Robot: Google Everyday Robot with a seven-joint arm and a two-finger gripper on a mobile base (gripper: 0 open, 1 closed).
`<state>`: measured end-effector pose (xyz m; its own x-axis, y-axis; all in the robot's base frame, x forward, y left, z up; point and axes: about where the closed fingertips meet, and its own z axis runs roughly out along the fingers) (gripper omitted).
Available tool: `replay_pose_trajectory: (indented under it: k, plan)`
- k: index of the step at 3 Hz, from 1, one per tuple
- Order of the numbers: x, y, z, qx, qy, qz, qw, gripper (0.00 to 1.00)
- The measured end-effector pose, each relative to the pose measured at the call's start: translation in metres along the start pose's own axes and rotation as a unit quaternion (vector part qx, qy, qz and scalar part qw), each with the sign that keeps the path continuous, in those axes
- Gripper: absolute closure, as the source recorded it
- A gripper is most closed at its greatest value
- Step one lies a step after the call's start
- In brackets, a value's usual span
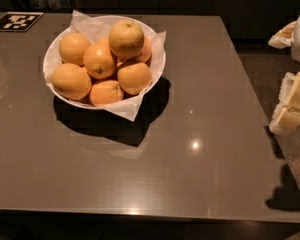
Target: Pick orange from white bowl
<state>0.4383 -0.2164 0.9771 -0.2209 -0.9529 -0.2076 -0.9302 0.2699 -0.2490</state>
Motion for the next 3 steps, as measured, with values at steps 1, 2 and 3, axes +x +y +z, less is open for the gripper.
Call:
replay_pose_trajectory:
  k: [1,2,3]
  plan:
    - [0.0,0.0,0.0,0.0,0.0,0.0,1.0,0.0]
    - [-0.008,-0.004,0.001,-0.001,0.025,0.009,0.9997,0.0]
    - [-0.045,-0.02,-0.012,0.008,0.01,-0.003,0.9999,0.0]
